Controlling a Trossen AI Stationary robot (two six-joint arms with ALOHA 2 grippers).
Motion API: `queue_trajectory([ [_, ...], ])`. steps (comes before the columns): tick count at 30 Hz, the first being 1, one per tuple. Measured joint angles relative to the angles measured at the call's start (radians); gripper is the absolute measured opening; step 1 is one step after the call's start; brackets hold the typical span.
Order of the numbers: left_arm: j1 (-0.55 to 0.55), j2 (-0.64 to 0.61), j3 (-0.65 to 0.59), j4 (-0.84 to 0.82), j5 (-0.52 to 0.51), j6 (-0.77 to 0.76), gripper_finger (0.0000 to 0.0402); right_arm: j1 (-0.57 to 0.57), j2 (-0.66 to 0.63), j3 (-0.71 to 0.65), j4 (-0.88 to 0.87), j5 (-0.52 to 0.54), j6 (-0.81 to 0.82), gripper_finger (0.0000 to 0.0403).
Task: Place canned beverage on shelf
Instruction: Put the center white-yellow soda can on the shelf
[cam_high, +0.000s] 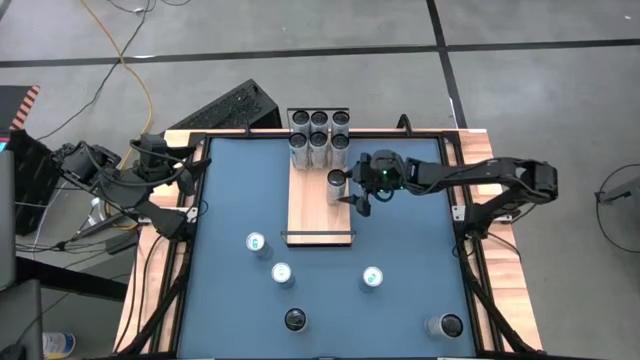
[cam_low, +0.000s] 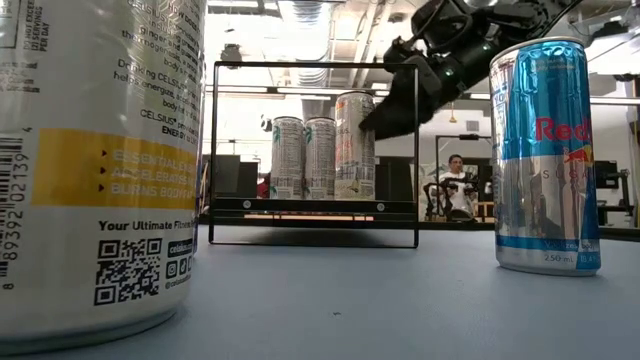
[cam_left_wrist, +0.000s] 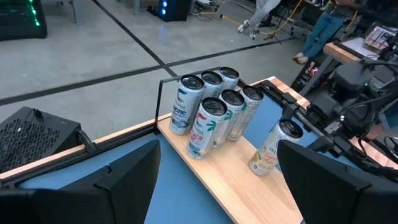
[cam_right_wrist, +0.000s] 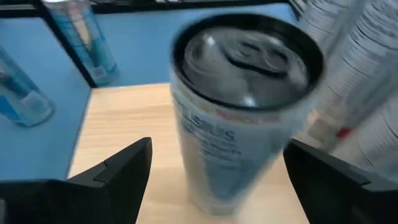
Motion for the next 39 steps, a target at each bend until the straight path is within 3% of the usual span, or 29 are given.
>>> queue_trajectory([
  [12,0.0,0.0,0.0,0.0,0.0,0.0,0.0309,-0.008,0.03,0.0,0.067,-0.03,-0.023,0.0329],
  [20,0.0,0.0,0.0,0.0,0.001,0.0,0.0309,0.006,0.03,0.0,0.106,-0.024,0.093,0.0306],
  [30,0.0,0.0,0.0,0.0,0.0,0.002,0.0309,0.066,0.03,0.0,0.106,0.136,0.223,0.0258],
  [39,0.0,0.0,0.0,0.0,-0.001,0.001,0.0309,0.108,0.031,0.0,0.134,0.318,0.346,0.0248],
])
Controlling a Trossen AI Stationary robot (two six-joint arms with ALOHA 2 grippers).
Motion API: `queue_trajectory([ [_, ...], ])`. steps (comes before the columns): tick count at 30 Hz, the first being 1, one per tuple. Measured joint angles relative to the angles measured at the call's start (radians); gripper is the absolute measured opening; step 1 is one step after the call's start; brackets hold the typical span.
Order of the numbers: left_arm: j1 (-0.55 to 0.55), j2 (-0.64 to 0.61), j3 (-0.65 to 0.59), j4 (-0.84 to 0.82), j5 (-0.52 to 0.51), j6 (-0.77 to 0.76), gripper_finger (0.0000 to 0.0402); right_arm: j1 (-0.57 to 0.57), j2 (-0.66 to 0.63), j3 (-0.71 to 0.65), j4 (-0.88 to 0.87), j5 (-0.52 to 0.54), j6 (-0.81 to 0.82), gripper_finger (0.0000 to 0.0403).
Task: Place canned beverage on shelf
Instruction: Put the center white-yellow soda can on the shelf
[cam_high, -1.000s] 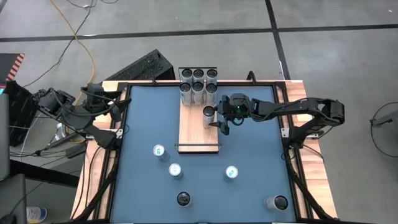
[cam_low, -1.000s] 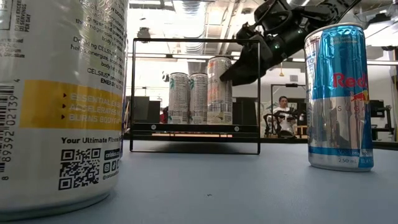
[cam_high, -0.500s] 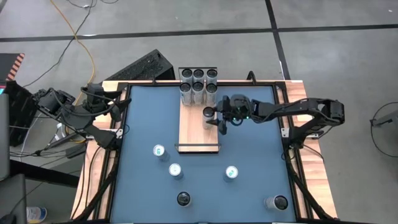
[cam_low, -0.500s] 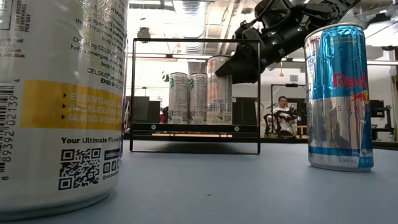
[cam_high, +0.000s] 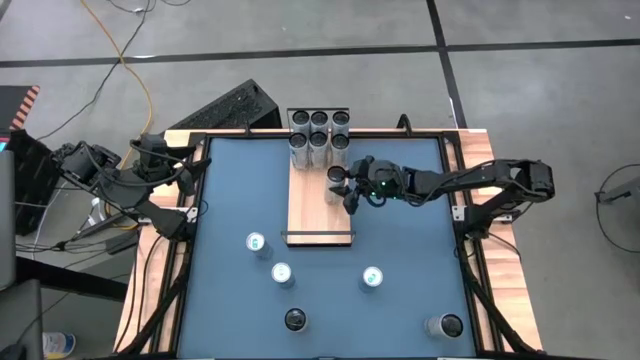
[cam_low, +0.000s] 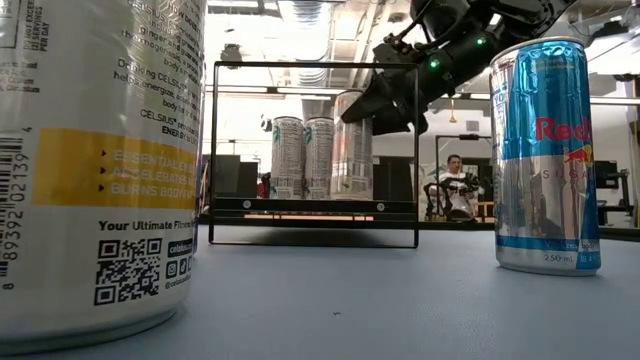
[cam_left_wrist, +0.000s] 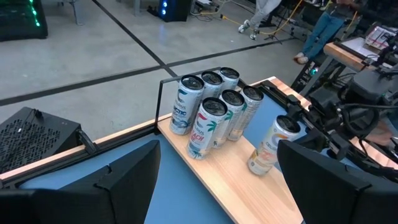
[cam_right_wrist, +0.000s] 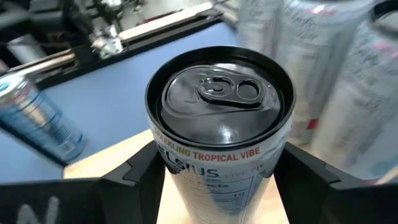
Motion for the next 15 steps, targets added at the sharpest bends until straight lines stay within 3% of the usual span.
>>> queue_trajectory([
  [15,0.0,0.0,0.0,0.0,-0.006,-0.024,0.0309,0.012,0.0,0.0,0.02,0.117,-0.012,0.0248],
])
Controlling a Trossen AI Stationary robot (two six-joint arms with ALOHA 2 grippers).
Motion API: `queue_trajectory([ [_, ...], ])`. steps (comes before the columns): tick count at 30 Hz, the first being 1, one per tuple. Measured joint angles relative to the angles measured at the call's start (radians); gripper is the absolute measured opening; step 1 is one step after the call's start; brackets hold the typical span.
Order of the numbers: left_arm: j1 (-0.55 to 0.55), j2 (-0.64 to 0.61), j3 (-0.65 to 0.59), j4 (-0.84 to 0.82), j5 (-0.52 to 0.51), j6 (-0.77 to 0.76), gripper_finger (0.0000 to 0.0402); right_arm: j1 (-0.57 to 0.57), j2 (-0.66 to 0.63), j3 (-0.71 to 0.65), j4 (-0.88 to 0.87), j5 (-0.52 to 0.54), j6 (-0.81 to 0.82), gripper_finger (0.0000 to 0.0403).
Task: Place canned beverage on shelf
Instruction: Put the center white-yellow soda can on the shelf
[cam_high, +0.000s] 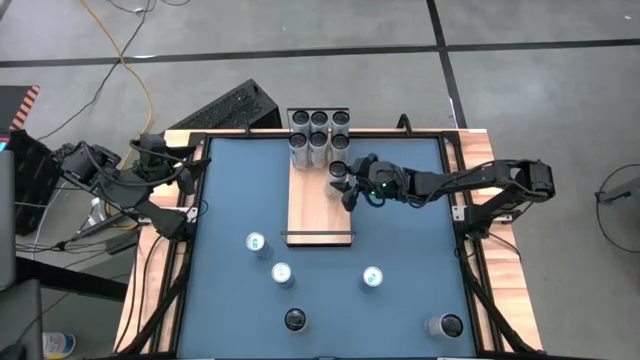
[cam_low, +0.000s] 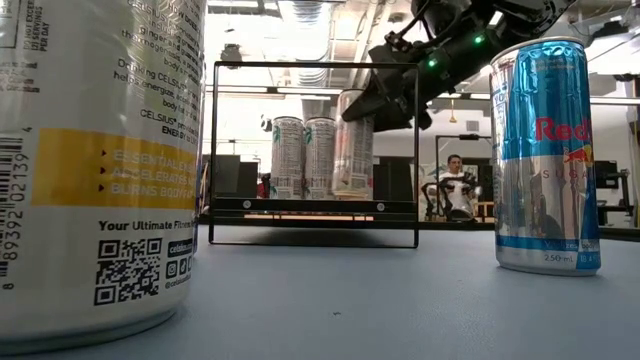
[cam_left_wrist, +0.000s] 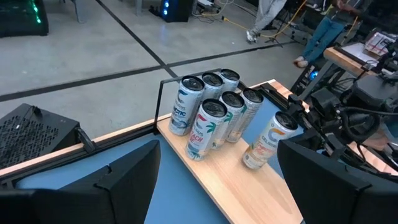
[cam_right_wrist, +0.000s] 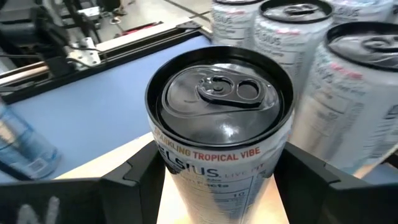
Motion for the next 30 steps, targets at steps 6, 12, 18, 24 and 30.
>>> queue_trajectory([
  [6,0.0,0.001,0.0,0.0,0.0,-0.003,0.0309,-0.002,0.0,0.0,-0.002,0.033,-0.003,0.0248],
  [12,0.0,0.014,0.0,0.0,0.0,-0.003,0.0309,0.003,0.0,0.0,-0.005,0.029,-0.002,0.0248],
  [18,0.0,0.032,0.0,0.0,-0.002,-0.003,0.0309,0.003,0.0,0.0,-0.006,0.028,0.001,0.0255],
  [24,0.0,0.039,0.0,0.0,-0.002,-0.001,0.0309,0.003,0.0,0.0,-0.006,0.0,0.001,0.0256],
  [30,0.0,0.039,0.0,0.0,-0.003,-0.003,0.0309,0.003,0.0,0.0,-0.008,-0.02,0.0,0.0256],
])
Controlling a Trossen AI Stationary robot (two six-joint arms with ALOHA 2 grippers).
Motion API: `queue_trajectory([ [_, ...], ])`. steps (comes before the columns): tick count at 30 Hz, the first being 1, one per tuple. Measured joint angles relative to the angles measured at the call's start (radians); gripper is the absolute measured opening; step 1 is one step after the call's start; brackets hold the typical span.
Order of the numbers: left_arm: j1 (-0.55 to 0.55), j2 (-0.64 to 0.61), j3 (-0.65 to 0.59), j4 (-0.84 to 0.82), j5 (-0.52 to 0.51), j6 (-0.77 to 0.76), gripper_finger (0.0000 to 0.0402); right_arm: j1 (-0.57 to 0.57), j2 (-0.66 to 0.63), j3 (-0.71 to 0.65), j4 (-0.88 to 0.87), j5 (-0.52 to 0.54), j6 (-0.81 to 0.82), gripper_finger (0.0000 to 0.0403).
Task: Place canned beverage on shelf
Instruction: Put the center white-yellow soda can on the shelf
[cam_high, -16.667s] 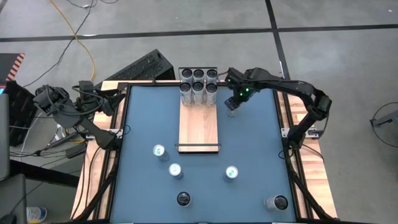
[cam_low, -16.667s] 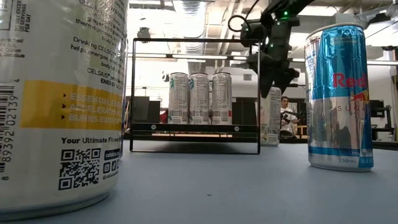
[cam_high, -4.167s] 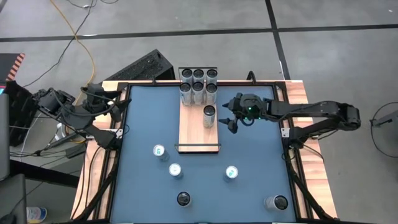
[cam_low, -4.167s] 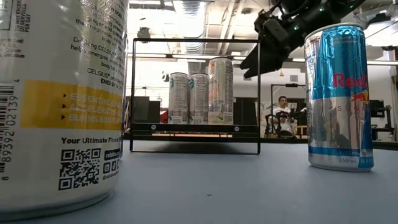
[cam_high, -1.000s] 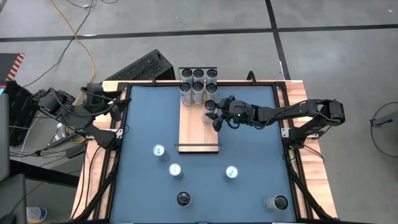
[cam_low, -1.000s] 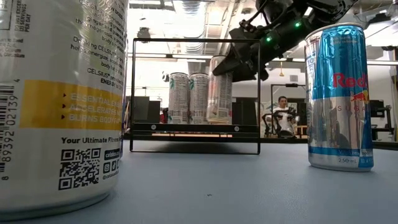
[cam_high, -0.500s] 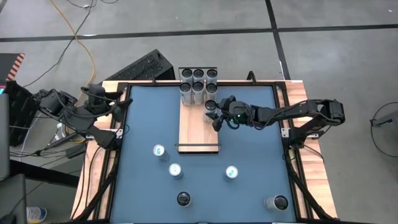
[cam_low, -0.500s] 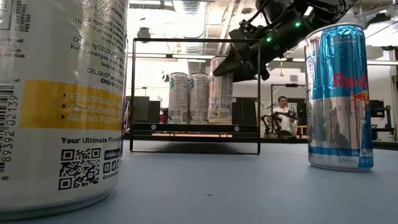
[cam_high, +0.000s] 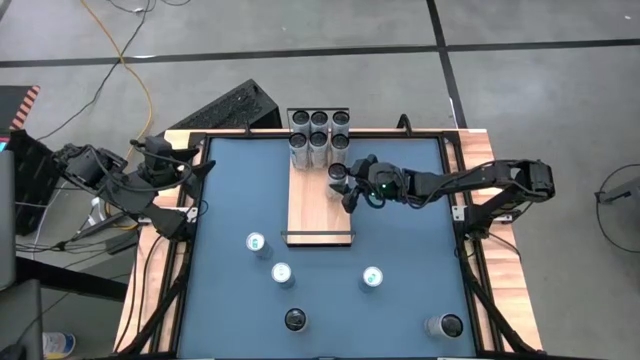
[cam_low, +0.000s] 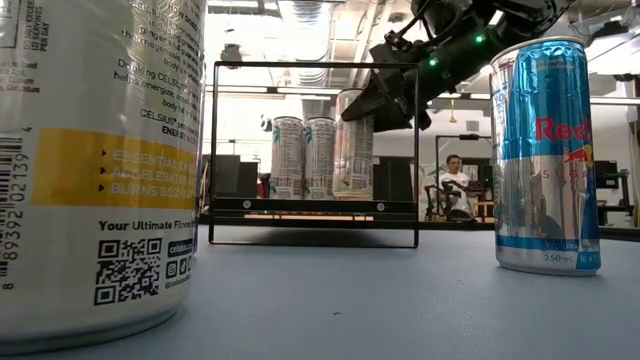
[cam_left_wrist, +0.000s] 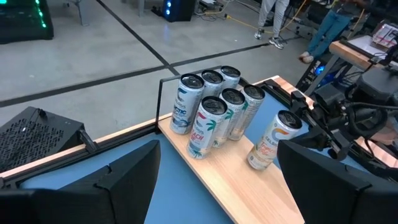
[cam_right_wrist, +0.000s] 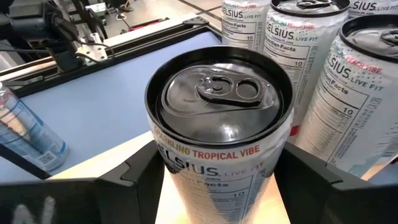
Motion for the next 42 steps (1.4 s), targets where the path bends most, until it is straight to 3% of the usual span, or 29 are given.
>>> queue_trajectory([
  [10,0.0,0.0,0.0,0.0,0.0,0.0,0.0309,0.0,0.0,0.0,-0.033,-0.03,0.001,0.0264],
  [19,0.0,0.0,0.0,0.0,0.0,0.0,0.0309,0.0,-0.003,0.003,-0.016,-0.031,-0.002,0.033],
  [26,0.0,0.0,0.0,0.0,0.0,-0.012,0.0309,0.0,-0.028,0.033,0.004,-0.031,-0.164,0.0344],
  [36,0.0,0.0,0.0,0.0,0.008,-0.035,0.0309,-0.005,-0.082,0.158,-0.345,-0.034,-0.379,0.0339],
  [42,0.0,0.0,0.0,0.0,0.006,-0.035,0.0309,0.0,-0.08,0.165,-0.385,-0.055,-0.388,0.0338],
])
